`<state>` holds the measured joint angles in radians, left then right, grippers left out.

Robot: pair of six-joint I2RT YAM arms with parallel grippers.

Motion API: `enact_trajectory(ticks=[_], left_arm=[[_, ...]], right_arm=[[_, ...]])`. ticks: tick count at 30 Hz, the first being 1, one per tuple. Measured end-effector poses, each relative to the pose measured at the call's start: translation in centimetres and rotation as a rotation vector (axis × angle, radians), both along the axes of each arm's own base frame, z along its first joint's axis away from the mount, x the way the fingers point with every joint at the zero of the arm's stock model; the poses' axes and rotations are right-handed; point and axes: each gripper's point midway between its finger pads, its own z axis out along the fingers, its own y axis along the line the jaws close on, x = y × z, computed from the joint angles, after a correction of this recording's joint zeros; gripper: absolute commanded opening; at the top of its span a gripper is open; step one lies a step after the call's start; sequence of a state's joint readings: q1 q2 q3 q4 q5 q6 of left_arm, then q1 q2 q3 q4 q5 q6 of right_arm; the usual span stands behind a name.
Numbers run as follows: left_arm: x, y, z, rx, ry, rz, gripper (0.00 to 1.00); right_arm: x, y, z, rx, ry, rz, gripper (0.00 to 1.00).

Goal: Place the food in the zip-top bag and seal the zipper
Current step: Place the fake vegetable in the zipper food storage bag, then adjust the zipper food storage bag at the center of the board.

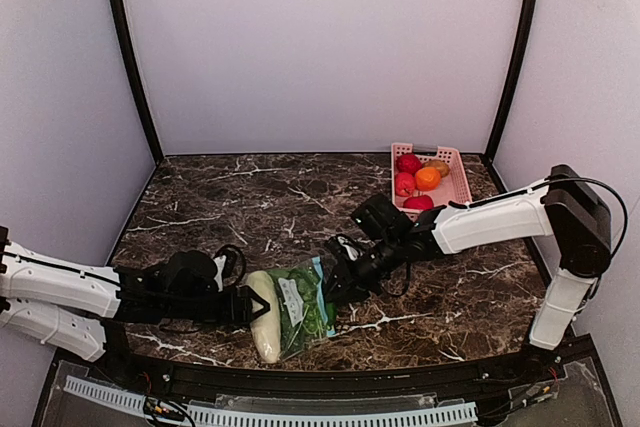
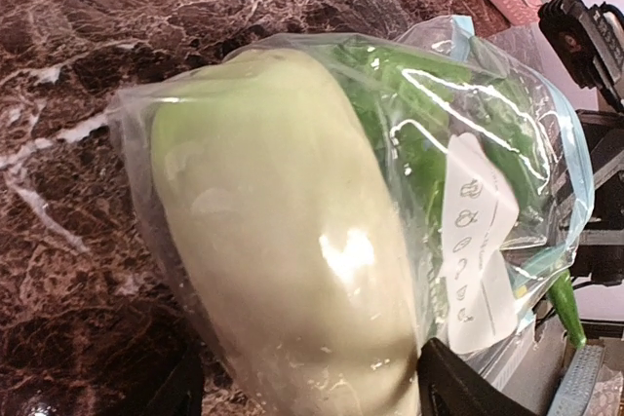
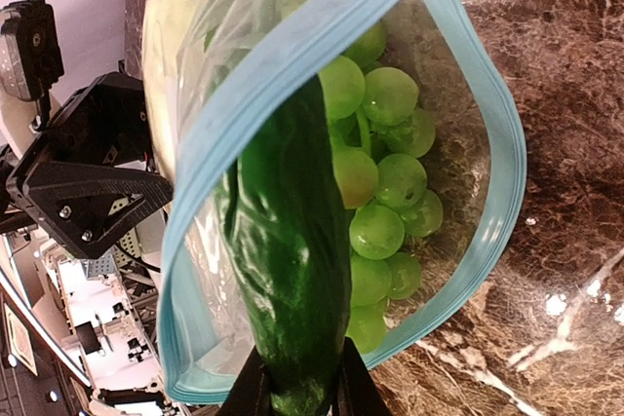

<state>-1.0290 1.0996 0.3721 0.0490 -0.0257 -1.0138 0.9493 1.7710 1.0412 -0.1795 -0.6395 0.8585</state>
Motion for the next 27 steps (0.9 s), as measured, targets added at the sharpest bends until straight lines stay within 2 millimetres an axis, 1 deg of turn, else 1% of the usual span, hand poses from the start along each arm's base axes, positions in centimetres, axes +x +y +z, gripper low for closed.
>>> enact_trajectory(ticks=[2, 3, 6, 12, 17, 18, 20, 21, 22, 23, 25, 27], left_arm=[[0.4, -0.5, 0.1, -0.023, -0.008, 0.001, 0.64], [0.6, -0.7, 0.0, -0.028, -0.008, 0.003, 0.62], [1.8, -1.3, 0.2, -0.063, -0.018, 0.009, 0.53], [4.8, -2.5, 0.9, -0.077, -0.057, -0.015, 0.51], [7.8, -4.6, 2.2, -0.060, -0.115, -0.074, 0.49], [8.3, -4.9, 2.5, -0.061, -0.126, -0.083, 0.50], [9.4, -5.5, 3.1, -0.059, -0.152, -0.103, 0.53], [9.9, -5.7, 3.4, -0.056, -0.164, -0.110, 0.57], [10.3, -5.7, 3.7, -0.050, -0.176, -0.115, 0.59], [10.6, -5.8, 3.9, -0.042, -0.184, -0.120, 0.63], [11.2, -5.6, 4.7, -0.014, -0.205, -0.125, 0.66], [11.5, -5.0, 5.6, 0.016, -0.222, -0.117, 0.67]], right_arm=[[-0.2, 0.1, 0.0, 0.002, -0.006, 0.010, 0.00], [-0.3, 0.1, 0.0, 0.002, -0.008, 0.015, 0.00], [-0.8, 0.1, -0.2, -0.004, -0.009, 0.031, 0.00], [-2.3, -0.4, -0.4, -0.023, -0.022, 0.052, 0.00], [-3.1, -1.7, -0.4, -0.053, -0.061, 0.026, 0.00], [-3.1, -1.9, -0.4, -0.058, -0.070, 0.017, 0.00], [-2.7, -2.4, -0.5, -0.063, -0.101, -0.009, 0.00], [-2.5, -2.6, -0.7, -0.066, -0.116, -0.023, 0.00], [-2.2, -2.7, -0.9, -0.070, -0.129, -0.036, 0.00], [-2.0, -2.7, -1.1, -0.075, -0.138, -0.046, 0.00], [-1.6, -2.6, -1.2, -0.076, -0.164, -0.062, 0.00], [-1.2, -2.2, -1.0, -0.064, -0.196, -0.074, 0.00]])
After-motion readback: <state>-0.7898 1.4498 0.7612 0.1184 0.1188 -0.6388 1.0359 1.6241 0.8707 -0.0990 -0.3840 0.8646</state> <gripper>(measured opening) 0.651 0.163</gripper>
